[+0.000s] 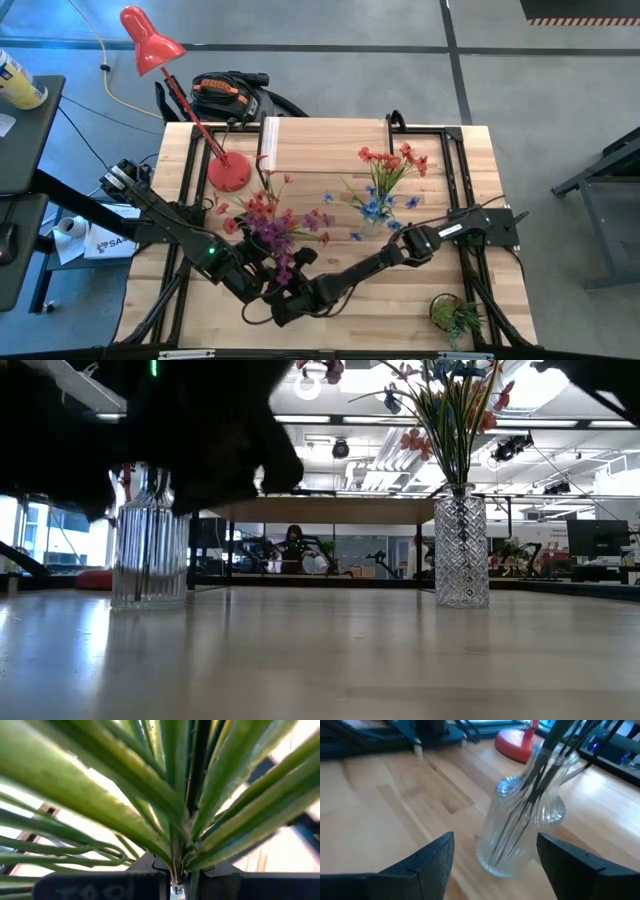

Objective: Pick and place flowers into a vace then onto a shelf
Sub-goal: Put the purple flowers into the left transparent flower vase

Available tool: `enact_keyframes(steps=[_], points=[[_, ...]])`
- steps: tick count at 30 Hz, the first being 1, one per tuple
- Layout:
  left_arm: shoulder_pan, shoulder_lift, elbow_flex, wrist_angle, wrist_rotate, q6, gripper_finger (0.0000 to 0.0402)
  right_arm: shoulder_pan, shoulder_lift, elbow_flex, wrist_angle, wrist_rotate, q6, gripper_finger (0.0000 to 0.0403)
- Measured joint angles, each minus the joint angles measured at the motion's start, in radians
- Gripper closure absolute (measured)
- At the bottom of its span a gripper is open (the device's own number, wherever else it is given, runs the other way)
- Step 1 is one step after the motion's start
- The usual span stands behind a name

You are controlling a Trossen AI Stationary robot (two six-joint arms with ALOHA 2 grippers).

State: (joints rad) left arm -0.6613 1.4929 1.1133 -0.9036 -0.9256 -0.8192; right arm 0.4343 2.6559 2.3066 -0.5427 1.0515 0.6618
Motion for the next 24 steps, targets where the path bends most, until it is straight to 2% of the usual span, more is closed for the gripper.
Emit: enact_keyframes(steps=[14,24], points=[[0.001,0.000,0.000,0.022,0.009,-0.004,0.0344,-0.052,0.022,0.000,0.078,0.097,-0.066,0.0118],[0.002,0.000,0.000,-0.020,0.001,-0.027,0.0344,-0.076,0.028,0.000,0.115,0.064,-0.071,0.0120]])
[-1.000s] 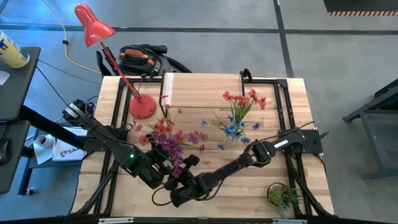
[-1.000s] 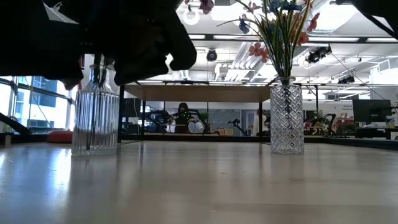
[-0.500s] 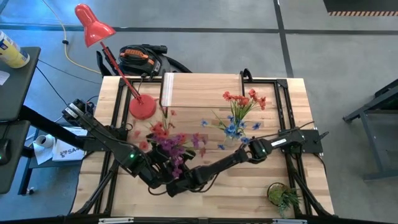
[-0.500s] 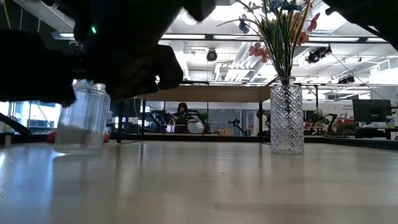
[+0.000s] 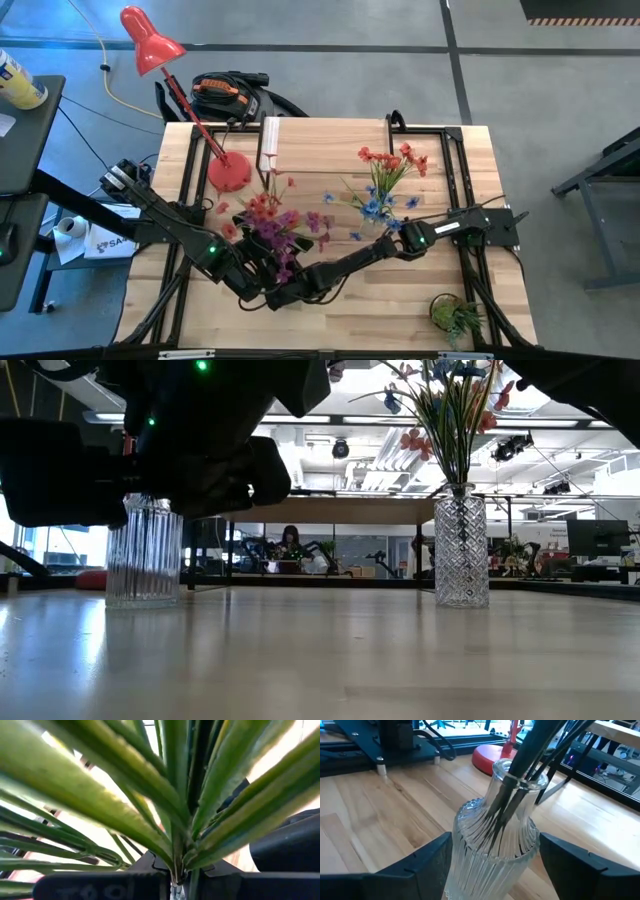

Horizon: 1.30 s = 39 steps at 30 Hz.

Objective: Pick and place flowers into a vace then onto a shelf
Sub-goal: Put the purple flowers into the left transparent flower vase

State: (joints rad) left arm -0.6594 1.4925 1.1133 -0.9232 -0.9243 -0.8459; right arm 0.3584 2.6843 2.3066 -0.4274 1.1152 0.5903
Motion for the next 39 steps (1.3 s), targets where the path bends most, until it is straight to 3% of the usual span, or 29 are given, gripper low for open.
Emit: enact_keyframes(steps=[15,25,33,39], points=[[-0.002,0.000,0.000,-0.031,-0.002,-0.001,0.0344,-0.006,0.000,0.000,0.000,0.002,-0.015,0.0182],[-0.003,-0.074,-0.001,-0.077,0.038,-0.001,0.0344,0.000,0.000,0.003,-0.005,-0.014,-0.077,0.0231],[-0.003,-0.118,-0.001,-0.114,0.062,-0.031,0.0344,0.094,-0.021,0.046,-0.019,-0.017,-0.305,0.0200],[-0.003,-0.122,0.000,-0.131,0.056,-0.060,0.0344,0.123,-0.025,0.045,-0.061,-0.001,-0.240,0.0160]])
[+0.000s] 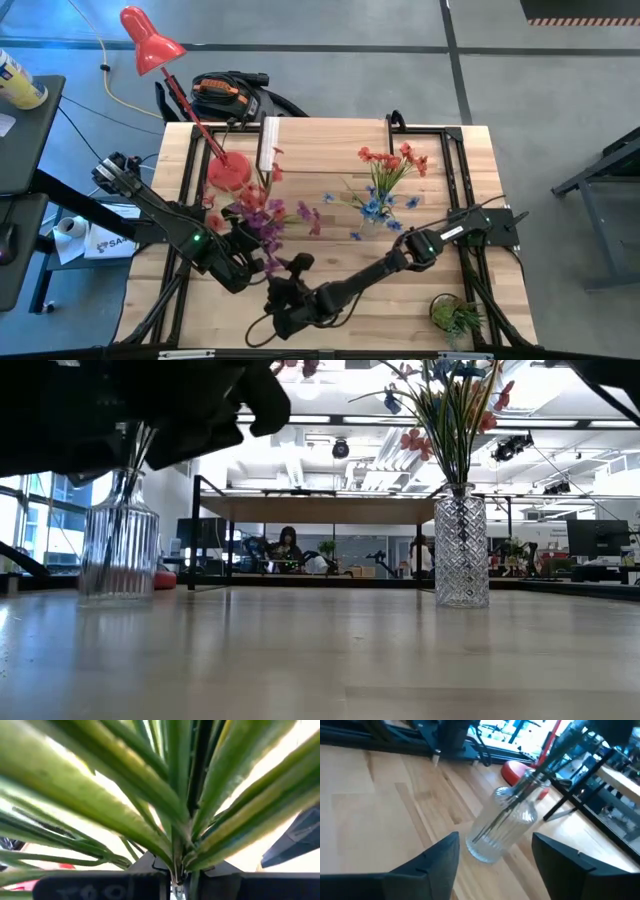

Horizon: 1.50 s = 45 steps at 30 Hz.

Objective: Pick and place flowers into a vace then onto a shelf
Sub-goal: Put the purple flowers into the left transparent flower vase

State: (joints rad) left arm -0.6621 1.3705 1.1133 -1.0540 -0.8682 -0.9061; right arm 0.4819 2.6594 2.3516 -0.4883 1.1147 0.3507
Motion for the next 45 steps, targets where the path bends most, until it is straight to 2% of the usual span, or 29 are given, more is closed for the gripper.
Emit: enact_keyframes(steps=[3,8,17,21,24,30,39,45], points=[[0.000,0.000,0.000,0.007,0.017,-0.019,0.0344,0.004,-0.002,0.000,-0.017,0.029,0.081,0.0143],[0.000,0.000,0.000,0.011,0.026,-0.046,0.0344,0.006,-0.002,0.000,-0.018,0.119,0.094,0.0124],[-0.003,0.000,-0.065,0.174,0.024,-0.046,0.0344,0.028,-0.010,0.003,-0.034,0.124,0.086,0.0123],[-0.028,0.000,-0.095,0.199,-0.041,-0.047,0.0344,0.052,-0.017,0.004,-0.038,0.155,0.047,0.0123],[-0.040,0.000,-0.114,0.198,-0.088,-0.083,0.0344,0.063,-0.017,0.004,-0.043,0.141,0.037,0.0123],[-0.040,0.000,-0.129,0.200,-0.095,-0.154,0.0344,0.064,-0.017,0.004,-0.049,0.083,0.096,0.0123],[-0.039,0.000,-0.129,0.192,-0.100,-0.098,0.0344,0.062,-0.017,0.004,-0.047,0.082,0.140,0.0123],[-0.039,-0.001,-0.129,0.249,-0.077,-0.093,0.0344,0.062,-0.017,0.004,-0.046,0.057,0.140,0.0123]])
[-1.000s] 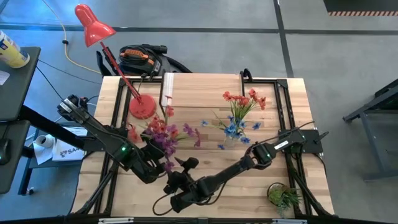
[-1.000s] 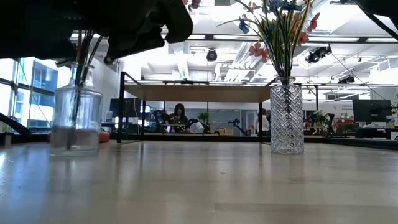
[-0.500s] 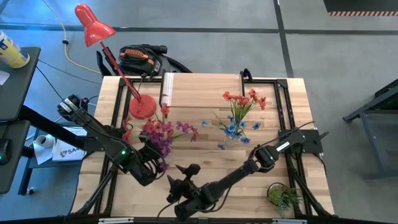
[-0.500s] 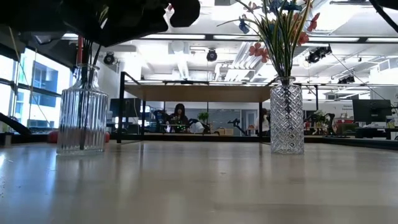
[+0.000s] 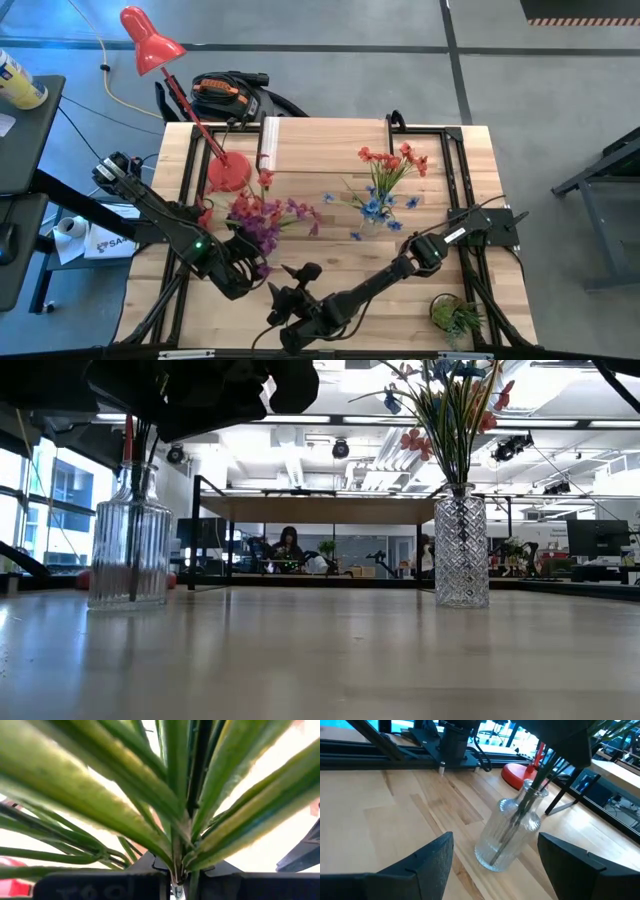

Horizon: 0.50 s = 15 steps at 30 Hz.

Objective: Pick and place flowers into a vace then onto a shelf
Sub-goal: Put the purple flowers into the left transparent flower vase

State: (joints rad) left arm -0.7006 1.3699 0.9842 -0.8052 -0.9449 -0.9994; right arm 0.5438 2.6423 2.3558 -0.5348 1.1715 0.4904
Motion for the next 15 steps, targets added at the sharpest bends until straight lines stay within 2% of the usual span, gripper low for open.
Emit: enact_keyframes(steps=[6,11,15], points=[[0.000,0.000,0.000,0.001,-0.004,0.000,0.0344,0.002,0.000,0.000,0.000,-0.001,0.000,0.0123],[0.000,0.000,0.000,0.035,0.032,-0.017,0.0344,0.002,0.000,0.000,-0.002,-0.001,0.000,0.0123],[0.000,0.000,0.000,0.075,0.039,0.021,0.0344,-0.008,0.000,0.000,-0.020,-0.010,0.018,0.0123]])
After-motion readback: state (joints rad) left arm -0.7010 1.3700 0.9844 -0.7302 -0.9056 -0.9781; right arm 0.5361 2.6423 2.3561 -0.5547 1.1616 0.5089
